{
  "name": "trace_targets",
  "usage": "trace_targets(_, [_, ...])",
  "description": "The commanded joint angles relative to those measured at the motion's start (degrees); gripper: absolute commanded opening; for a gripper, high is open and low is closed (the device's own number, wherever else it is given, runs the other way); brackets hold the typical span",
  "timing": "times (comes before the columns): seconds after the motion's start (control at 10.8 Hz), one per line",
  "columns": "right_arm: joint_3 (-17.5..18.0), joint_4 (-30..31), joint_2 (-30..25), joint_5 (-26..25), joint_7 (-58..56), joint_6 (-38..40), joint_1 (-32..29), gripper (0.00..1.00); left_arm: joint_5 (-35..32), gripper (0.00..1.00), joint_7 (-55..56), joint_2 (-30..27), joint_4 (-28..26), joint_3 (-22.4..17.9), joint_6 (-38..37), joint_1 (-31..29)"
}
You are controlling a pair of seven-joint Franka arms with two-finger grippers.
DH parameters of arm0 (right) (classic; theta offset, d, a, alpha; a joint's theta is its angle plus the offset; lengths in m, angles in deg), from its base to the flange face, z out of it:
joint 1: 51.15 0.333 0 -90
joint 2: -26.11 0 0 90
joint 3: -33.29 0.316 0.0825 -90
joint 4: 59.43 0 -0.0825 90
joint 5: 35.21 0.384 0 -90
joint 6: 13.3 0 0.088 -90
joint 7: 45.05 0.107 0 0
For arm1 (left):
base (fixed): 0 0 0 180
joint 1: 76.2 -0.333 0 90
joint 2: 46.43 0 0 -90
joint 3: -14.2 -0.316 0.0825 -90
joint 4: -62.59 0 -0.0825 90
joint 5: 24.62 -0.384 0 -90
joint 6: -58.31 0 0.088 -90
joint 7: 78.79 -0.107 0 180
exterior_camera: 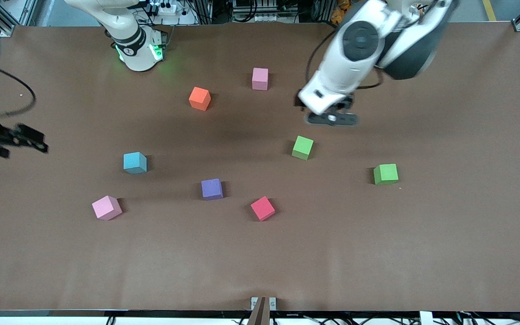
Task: Arrange blocks into number 1
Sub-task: 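Grasp a pink cube with the left gripper while the right gripper grasps another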
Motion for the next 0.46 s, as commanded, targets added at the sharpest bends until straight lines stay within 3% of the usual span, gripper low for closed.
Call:
trace_targets(0.0, [-0.07, -1.7, 9.04, 0.58, -0.77, -7.25, 0.94, 1.0, -3.97, 1.0, 6.95, 2.74, -8.17, 8.05, 11.96, 0.56])
trace_targets(0.09, [-0.07, -1.78, 12.73, 0.41, -1.99, -10.6, 0.51, 1.0, -7.04, 1.0, 10.73, 4.58, -10.99, 10.96, 15.93, 0.82])
trace_targets(0.37, [-0.07, -2.05, 19.17, 0.58, -7.96, -12.74, 0.6, 1.0, -14.08, 1.0, 20.14, 10.21, -14.35, 13.7, 21.31, 5.29])
